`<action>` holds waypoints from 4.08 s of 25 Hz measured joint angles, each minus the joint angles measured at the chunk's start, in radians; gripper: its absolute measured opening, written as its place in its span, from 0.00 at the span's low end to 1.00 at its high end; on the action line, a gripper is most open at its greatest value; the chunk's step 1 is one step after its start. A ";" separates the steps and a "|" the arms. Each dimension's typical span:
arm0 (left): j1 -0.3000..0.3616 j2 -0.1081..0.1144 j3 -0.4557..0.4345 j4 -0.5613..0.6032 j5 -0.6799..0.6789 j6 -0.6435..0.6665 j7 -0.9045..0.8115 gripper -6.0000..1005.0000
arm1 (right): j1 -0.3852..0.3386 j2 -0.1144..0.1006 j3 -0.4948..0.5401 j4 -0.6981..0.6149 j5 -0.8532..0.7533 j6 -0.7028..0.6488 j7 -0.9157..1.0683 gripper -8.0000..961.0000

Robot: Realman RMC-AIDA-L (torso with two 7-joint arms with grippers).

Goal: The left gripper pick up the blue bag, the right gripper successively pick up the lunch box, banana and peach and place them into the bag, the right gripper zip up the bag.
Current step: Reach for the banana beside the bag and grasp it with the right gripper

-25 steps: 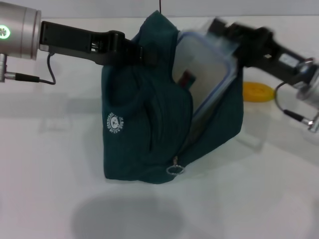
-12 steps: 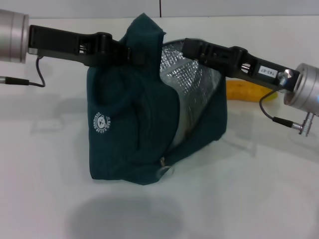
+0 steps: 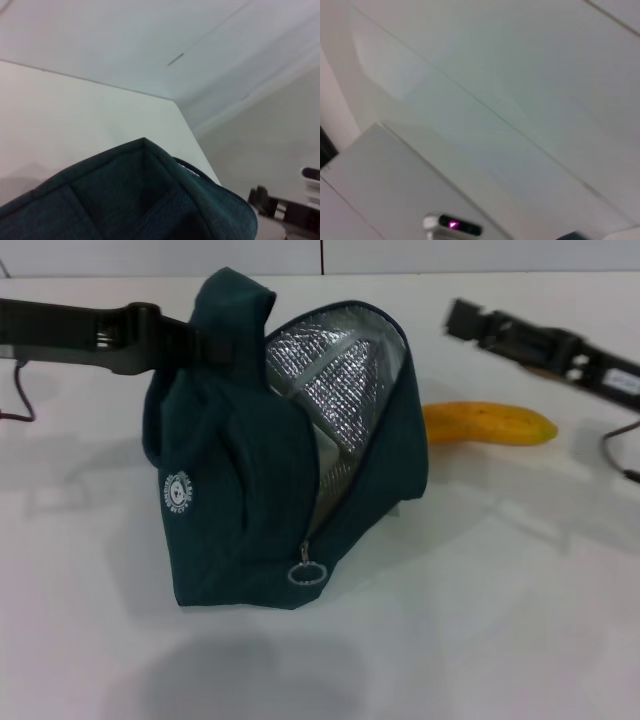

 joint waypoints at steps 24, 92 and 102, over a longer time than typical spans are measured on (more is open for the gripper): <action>0.047 0.013 0.010 0.002 -0.039 0.037 0.023 0.05 | 0.233 -0.134 0.355 -0.729 -1.268 -0.249 0.274 0.81; 0.016 -0.016 0.064 0.001 -0.035 0.039 0.036 0.06 | 0.405 0.017 0.355 -0.147 -1.572 0.352 -0.085 0.91; 0.015 -0.017 0.064 -0.001 -0.033 0.039 0.036 0.06 | 0.410 0.023 0.351 -0.135 -1.572 0.361 -0.101 0.86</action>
